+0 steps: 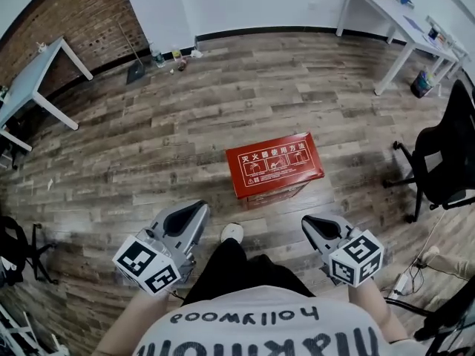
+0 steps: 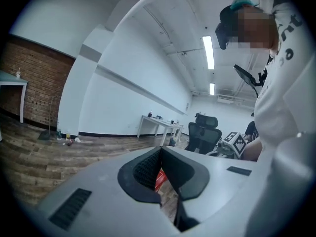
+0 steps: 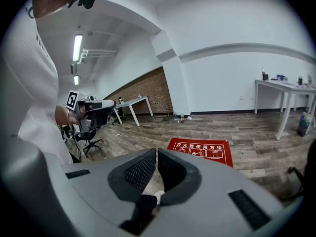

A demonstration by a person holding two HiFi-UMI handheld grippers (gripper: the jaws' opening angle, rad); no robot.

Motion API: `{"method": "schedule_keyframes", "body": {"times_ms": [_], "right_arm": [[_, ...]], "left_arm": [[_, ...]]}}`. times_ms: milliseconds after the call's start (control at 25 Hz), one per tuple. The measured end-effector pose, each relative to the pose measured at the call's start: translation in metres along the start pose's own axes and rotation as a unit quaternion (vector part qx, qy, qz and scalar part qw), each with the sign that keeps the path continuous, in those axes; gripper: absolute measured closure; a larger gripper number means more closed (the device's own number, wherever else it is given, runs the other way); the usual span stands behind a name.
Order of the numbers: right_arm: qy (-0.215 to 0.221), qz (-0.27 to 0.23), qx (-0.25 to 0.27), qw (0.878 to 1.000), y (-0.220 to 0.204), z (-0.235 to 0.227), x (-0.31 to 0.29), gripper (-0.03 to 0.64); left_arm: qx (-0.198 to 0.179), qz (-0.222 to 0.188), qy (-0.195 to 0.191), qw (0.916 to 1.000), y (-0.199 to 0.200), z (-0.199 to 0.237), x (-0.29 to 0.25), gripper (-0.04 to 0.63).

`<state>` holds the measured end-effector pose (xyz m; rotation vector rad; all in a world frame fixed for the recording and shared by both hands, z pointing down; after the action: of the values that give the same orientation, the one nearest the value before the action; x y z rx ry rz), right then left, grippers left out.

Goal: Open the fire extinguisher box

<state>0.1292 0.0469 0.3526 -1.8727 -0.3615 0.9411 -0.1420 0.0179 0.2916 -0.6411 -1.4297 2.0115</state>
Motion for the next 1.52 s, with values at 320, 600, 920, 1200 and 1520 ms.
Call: {"method": "schedule_keyframes", "body": {"times_ms": [320,600,920,1200,1520], "right_arm": [[-0.002,0.015,-0.099,0.995,-0.029,-0.027,-0.058,0.598],[-0.043,0.018,-0.202,0.978,-0.057,-0.073,-0.108,0.598],[-0.061,0.044,-0.29,0.954,-0.092,-0.102,-0.159,0.564],[-0.084,0.069,-0.339,0.935,-0.13,-0.109,-0.178,0.476],[-0.06,0.04,-0.458,0.886,-0.163,-0.144,-0.185,0.451]], "left_arm": [[0.01,0.042,-0.063,0.9971,-0.023,0.032,-0.021,0.589],[0.032,0.09,-0.102,0.9901,-0.045,0.08,-0.056,0.589],[0.052,0.12,-0.169,0.977,-0.058,0.136,-0.112,0.589],[0.063,0.141,-0.178,0.9718,-0.092,0.153,-0.14,0.589],[0.08,0.146,-0.147,0.9752,-0.116,0.144,-0.153,0.589]]}}
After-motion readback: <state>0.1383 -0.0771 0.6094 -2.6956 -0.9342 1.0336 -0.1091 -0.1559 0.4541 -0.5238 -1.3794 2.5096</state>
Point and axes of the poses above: the fingertips, and each gripper's own axes: x backward along the fingers, z to its left, y out of its top, the point moved 5 cm from there along x, backward along the fingers, and after that the axes turned 7 degrees about -z, right-handed, at the moved point
